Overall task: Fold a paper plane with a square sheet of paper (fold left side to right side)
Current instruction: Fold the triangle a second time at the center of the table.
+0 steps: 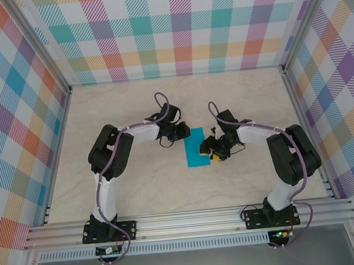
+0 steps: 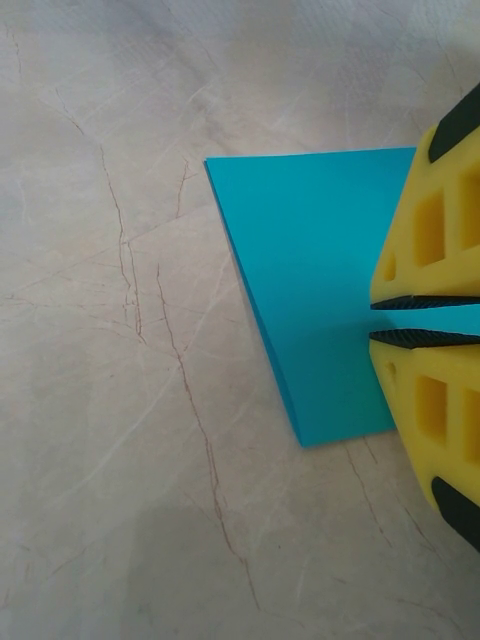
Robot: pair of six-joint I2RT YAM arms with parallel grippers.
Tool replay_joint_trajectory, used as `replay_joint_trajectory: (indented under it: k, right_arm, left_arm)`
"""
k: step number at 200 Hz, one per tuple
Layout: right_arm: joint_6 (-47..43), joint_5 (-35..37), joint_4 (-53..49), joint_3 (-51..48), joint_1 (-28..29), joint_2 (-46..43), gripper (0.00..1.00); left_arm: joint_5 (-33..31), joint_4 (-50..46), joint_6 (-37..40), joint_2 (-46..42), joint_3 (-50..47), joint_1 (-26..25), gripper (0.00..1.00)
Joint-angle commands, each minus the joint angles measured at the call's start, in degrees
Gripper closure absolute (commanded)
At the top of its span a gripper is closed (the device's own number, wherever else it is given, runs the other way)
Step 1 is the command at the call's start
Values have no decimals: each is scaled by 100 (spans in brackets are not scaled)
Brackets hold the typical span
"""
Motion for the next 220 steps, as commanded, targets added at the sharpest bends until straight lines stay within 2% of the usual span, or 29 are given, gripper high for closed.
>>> replay_joint_trajectory:
  k: [1, 173, 188, 199, 220]
  right_arm:
    - [25, -55, -18, -48, 65, 98, 44]
    - [406, -260, 585, 46, 47, 70, 44]
    - [435, -335, 590, 111, -10, 172, 44]
    - [431, -397, 562, 185, -47, 268, 44]
    - [432, -527, 617, 342, -108, 366, 44]
  left_arm:
    - [-134, -453, 29, -8, -200, 12, 83]
    - [-27, -378, 81, -187, -253, 10, 83]
    - [144, -201, 80, -347, -297, 10, 77]
    - [274, -92, 102, -507, -311, 10, 69]
    - [508, -13, 235, -845, -236, 23, 58]
